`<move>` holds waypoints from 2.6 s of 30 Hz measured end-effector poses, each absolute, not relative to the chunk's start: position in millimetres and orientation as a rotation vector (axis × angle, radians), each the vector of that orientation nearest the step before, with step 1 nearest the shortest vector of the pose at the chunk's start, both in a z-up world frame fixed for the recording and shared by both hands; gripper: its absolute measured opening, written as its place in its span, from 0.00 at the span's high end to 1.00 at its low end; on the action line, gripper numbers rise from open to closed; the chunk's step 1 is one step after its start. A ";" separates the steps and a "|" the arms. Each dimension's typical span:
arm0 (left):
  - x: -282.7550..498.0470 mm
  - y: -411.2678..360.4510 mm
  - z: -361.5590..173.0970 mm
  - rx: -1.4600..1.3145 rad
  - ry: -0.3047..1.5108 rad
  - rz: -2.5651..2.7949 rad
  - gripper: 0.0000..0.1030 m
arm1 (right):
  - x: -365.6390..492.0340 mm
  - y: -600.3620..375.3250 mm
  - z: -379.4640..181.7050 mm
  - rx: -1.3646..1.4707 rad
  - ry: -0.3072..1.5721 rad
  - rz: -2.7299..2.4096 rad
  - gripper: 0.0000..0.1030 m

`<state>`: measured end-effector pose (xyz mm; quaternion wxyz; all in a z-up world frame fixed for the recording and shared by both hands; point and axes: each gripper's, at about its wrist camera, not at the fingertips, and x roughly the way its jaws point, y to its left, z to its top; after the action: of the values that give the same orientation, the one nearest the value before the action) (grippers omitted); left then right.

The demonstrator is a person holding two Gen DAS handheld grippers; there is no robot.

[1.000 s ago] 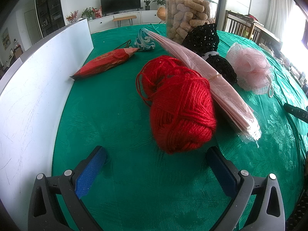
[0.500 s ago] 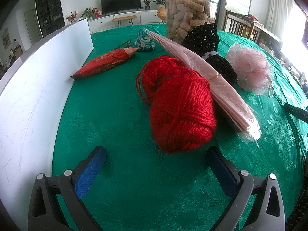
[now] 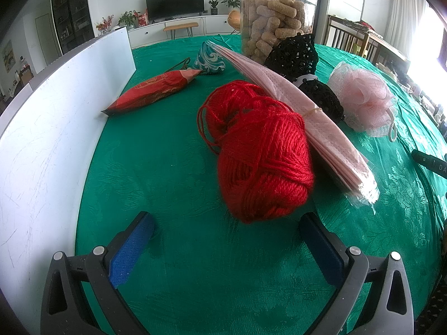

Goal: Organize soft objects

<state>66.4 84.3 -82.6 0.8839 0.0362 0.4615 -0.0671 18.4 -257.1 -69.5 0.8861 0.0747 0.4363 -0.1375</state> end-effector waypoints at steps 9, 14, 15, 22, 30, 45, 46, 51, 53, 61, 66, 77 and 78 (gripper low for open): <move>66.3 84.4 -82.6 0.075 0.960 -0.139 0.00 | 18.1 -256.8 -69.4 0.156 0.907 -0.286 0.16; 66.3 84.3 -82.6 0.076 0.960 -0.139 0.00 | 18.2 -256.9 -69.4 0.156 0.907 -0.286 0.16; 66.4 84.3 -82.6 0.076 0.960 -0.139 0.00 | 18.2 -256.8 -69.3 0.156 0.907 -0.286 0.16; 66.4 84.4 -82.7 0.076 0.960 -0.139 0.00 | 18.2 -256.8 -69.3 0.155 0.907 -0.286 0.16; 66.3 83.7 -82.1 0.078 0.960 -0.137 0.00 | 18.2 -256.9 -69.3 0.156 0.907 -0.286 0.16; 25.0 95.7 -51.1 -0.042 0.955 -0.183 0.00 | 18.2 -256.7 -69.1 0.156 0.907 -0.287 0.16; 31.7 97.5 -44.7 -0.052 0.948 -0.171 0.00 | 18.2 -256.6 -69.1 0.156 0.907 -0.287 0.16; 73.3 98.0 -16.9 -0.163 0.930 -0.235 0.00 | 18.2 -256.4 -69.0 0.156 0.907 -0.287 0.16; 89.6 91.5 -16.2 -0.145 0.951 -0.255 0.00 | 18.2 -256.3 -69.0 0.156 0.907 -0.287 0.16; 126.0 108.6 -58.0 -0.276 1.086 -0.264 0.33 | 18.3 -256.2 -69.0 0.156 0.907 -0.287 0.16; 127.5 102.8 -57.7 -0.234 1.052 -0.313 0.45 | 18.4 -256.3 -69.1 0.157 0.907 -0.287 0.16; 79.6 111.1 -23.5 -0.136 1.045 -0.293 0.60 | 18.7 -256.3 -69.2 0.156 0.907 -0.288 0.16; 75.2 113.3 -23.7 -0.115 1.056 -0.280 0.58 | 18.6 -256.2 -69.2 0.156 0.907 -0.288 0.16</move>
<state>75.1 113.3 -23.7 0.8530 -0.0546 0.5018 -0.1329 18.6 -256.2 -69.2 0.8860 0.0752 0.4362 -0.1383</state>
